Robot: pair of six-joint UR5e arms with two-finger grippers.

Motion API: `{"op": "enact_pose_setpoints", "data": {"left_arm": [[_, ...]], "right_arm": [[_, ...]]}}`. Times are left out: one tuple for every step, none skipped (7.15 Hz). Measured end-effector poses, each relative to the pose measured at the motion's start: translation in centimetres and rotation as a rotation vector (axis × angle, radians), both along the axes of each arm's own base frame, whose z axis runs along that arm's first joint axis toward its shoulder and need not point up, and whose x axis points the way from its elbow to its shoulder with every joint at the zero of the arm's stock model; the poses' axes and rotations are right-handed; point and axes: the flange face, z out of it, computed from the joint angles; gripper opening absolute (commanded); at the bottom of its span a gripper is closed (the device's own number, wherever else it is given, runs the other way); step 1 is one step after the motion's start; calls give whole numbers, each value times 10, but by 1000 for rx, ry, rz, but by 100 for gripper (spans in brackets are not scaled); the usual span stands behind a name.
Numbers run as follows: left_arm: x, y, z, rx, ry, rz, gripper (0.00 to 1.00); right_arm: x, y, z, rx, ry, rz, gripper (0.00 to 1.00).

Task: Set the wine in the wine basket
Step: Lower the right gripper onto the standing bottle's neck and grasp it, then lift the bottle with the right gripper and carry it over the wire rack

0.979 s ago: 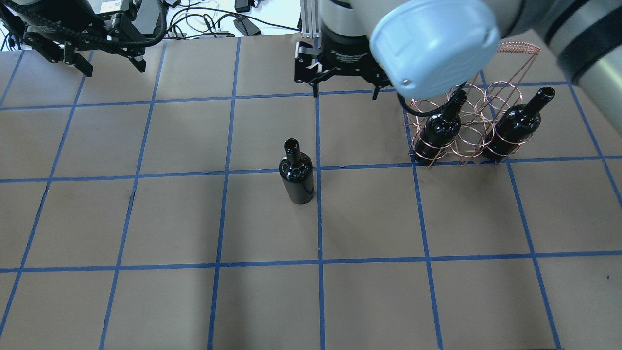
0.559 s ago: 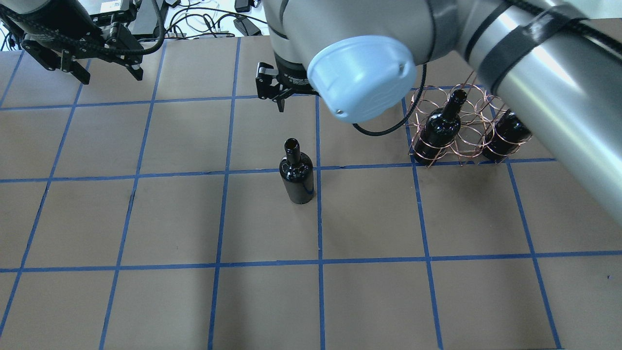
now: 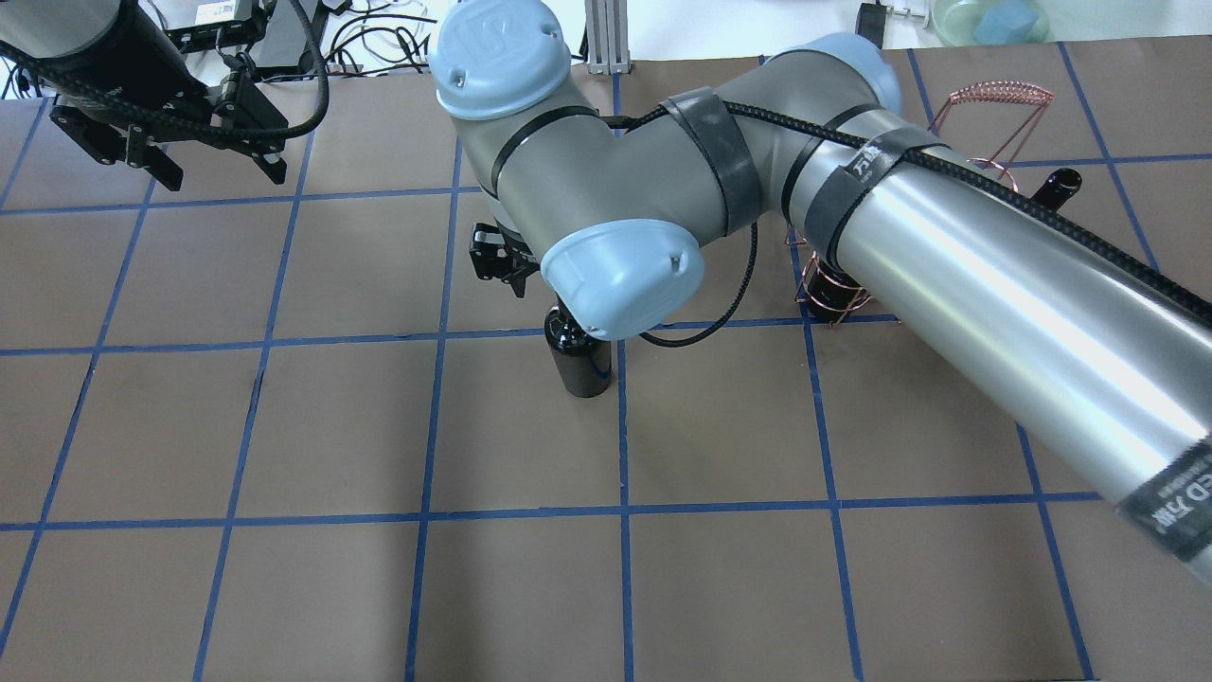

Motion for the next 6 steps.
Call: {"op": "enact_pose_setpoints", "data": {"left_arm": [[-1, 2, -2, 3, 3, 0, 100], [-1, 2, -3, 5, 5, 0, 100], [-2, 3, -3, 5, 7, -1, 100], [-2, 3, -3, 4, 11, 0, 100], [-2, 3, -3, 4, 12, 0, 100], [-3, 4, -3, 4, 13, 0, 100]], "right_arm": [[0, 1, -4, 0, -2, 3, 57], [-1, 0, -4, -2, -3, 6, 39], [-2, -1, -4, -4, -5, 4, 28], [-3, -2, -2, -5, -11, -2, 14], [-4, -4, -1, -7, -15, -6, 6], [-5, -4, 2, -10, -19, -9, 3]]}}
